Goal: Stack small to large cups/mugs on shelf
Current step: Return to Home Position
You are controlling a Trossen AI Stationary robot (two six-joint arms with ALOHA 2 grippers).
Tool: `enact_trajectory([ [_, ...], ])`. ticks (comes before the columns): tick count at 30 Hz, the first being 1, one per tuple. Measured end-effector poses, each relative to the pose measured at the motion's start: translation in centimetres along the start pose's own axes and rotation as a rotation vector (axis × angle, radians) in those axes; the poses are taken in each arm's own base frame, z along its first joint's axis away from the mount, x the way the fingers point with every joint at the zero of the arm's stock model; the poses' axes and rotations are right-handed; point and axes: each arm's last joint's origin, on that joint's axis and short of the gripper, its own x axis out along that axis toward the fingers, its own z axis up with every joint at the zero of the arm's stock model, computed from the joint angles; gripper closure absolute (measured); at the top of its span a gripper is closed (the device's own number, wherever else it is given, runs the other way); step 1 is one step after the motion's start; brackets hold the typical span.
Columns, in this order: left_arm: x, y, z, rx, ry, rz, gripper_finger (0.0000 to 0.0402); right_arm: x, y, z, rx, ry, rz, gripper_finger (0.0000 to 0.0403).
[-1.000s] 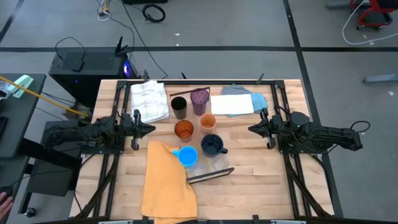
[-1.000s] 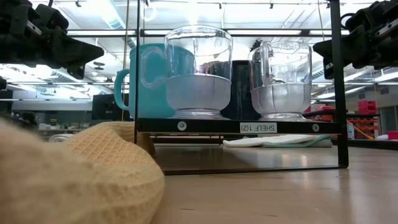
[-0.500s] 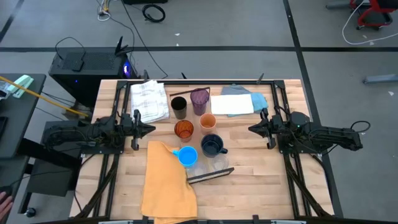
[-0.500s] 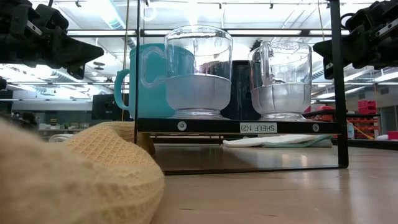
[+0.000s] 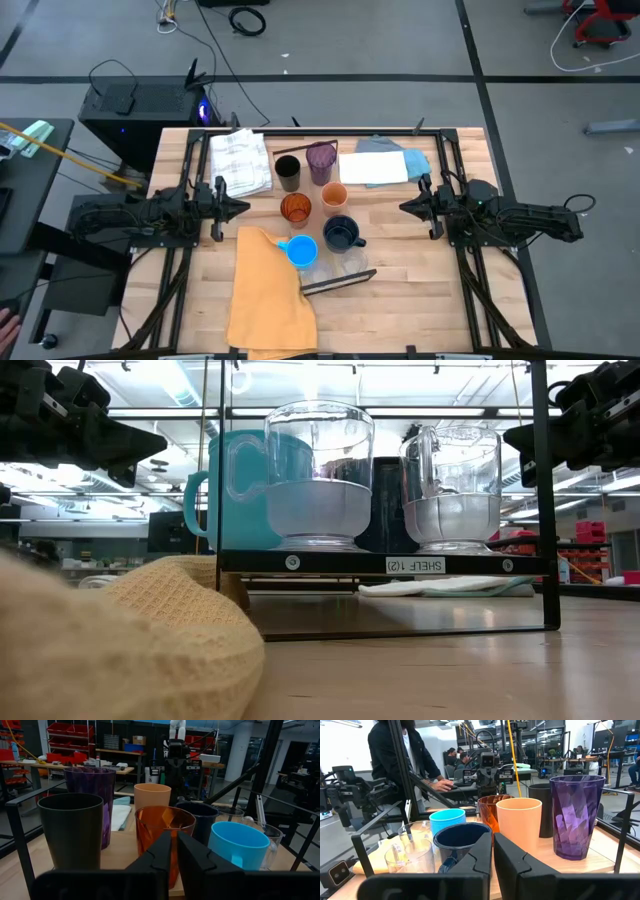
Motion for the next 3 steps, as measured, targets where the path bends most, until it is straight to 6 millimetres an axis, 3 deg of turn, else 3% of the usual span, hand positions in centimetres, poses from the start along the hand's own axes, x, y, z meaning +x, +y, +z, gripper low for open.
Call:
enact_trajectory([
  [3,0.00,0.00,0.00,0.000,0.000,0.000,0.0370,0.00,0.00,0.00,0.000,0.000,0.000,0.0377],
])
